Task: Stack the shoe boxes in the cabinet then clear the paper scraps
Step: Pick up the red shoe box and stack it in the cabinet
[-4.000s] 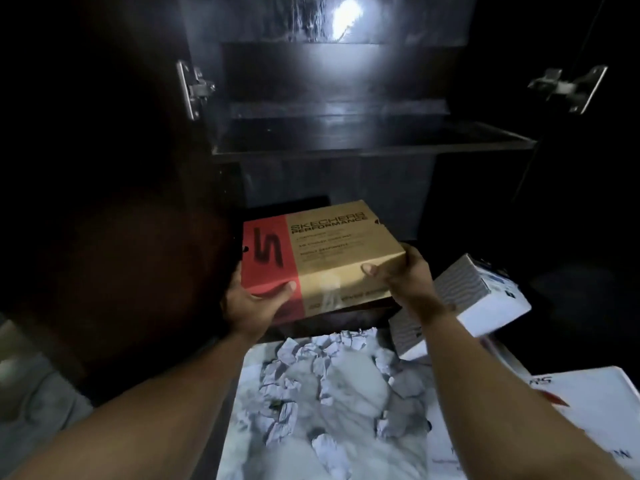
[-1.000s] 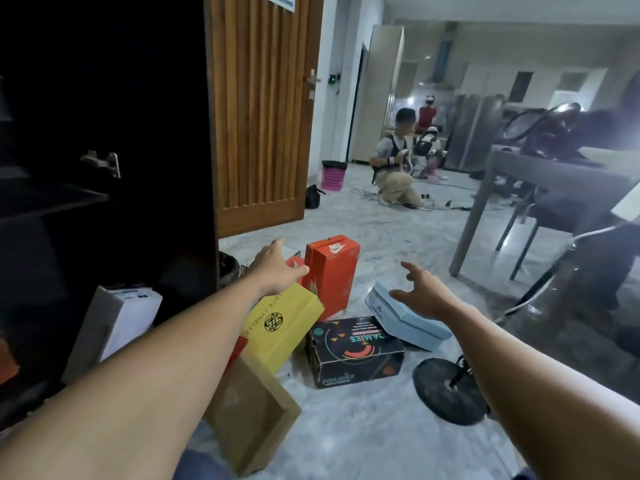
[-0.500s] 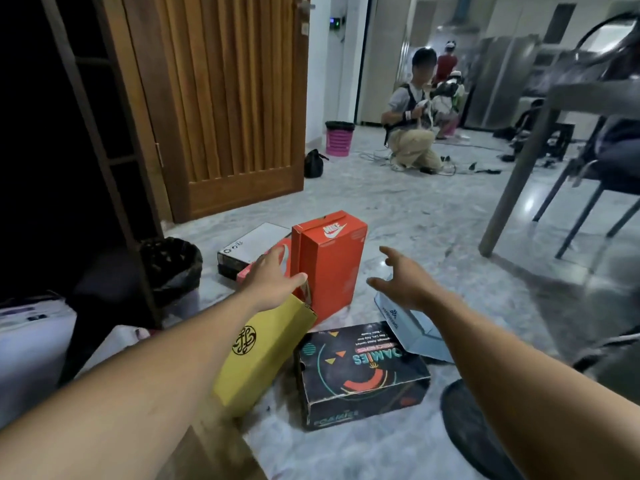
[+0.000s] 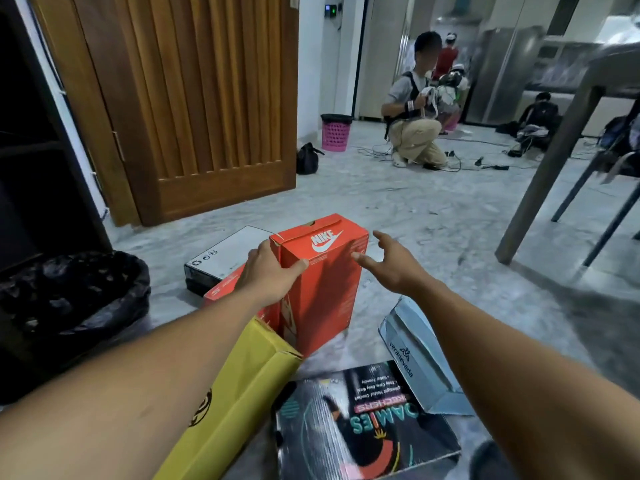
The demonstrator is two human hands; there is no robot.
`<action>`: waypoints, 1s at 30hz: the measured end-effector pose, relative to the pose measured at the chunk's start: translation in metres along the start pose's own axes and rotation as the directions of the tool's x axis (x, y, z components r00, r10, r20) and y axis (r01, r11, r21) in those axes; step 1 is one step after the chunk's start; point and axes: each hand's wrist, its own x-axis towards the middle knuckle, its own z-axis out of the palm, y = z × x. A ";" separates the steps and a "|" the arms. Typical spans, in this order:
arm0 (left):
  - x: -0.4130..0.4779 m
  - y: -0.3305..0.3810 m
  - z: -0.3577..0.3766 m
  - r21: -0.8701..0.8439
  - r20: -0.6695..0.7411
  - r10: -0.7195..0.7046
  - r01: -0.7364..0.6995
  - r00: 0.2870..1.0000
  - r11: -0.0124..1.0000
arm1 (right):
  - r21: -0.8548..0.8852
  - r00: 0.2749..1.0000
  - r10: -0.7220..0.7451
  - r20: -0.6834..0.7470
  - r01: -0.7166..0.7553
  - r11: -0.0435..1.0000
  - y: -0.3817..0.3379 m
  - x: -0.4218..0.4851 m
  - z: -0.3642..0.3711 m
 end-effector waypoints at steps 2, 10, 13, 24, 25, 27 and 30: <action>0.014 0.003 0.007 -0.020 -0.012 -0.046 0.046 0.999 0.999 | 0.020 1.000 0.004 -0.007 -0.004 1.000 0.007 0.021 0.007; 0.062 0.004 0.023 -0.035 -0.032 -0.133 0.132 0.991 0.991 | 0.085 0.999 -0.004 0.047 0.000 0.996 0.006 0.078 0.031; 0.070 0.008 0.026 -0.024 -0.008 -0.161 0.160 0.987 0.987 | 0.082 0.996 0.015 0.089 -0.022 0.996 0.007 0.097 0.033; 0.060 0.017 0.032 -0.383 0.185 -0.339 0.386 0.922 0.839 | 0.132 0.972 0.236 0.009 -0.235 0.963 0.024 0.091 0.025; 0.058 0.020 0.032 -0.432 0.208 -0.358 0.413 0.910 0.802 | 0.132 0.960 0.278 0.033 -0.280 0.951 0.023 0.088 0.021; 0.055 0.026 0.032 -0.480 0.225 -0.381 0.443 0.897 0.757 | 0.105 0.943 0.319 0.095 -0.328 0.939 0.020 0.081 0.014; 0.048 0.033 0.033 -0.484 0.211 -0.381 0.435 0.900 0.759 | 0.098 0.923 0.359 0.137 -0.374 0.922 0.018 0.066 0.004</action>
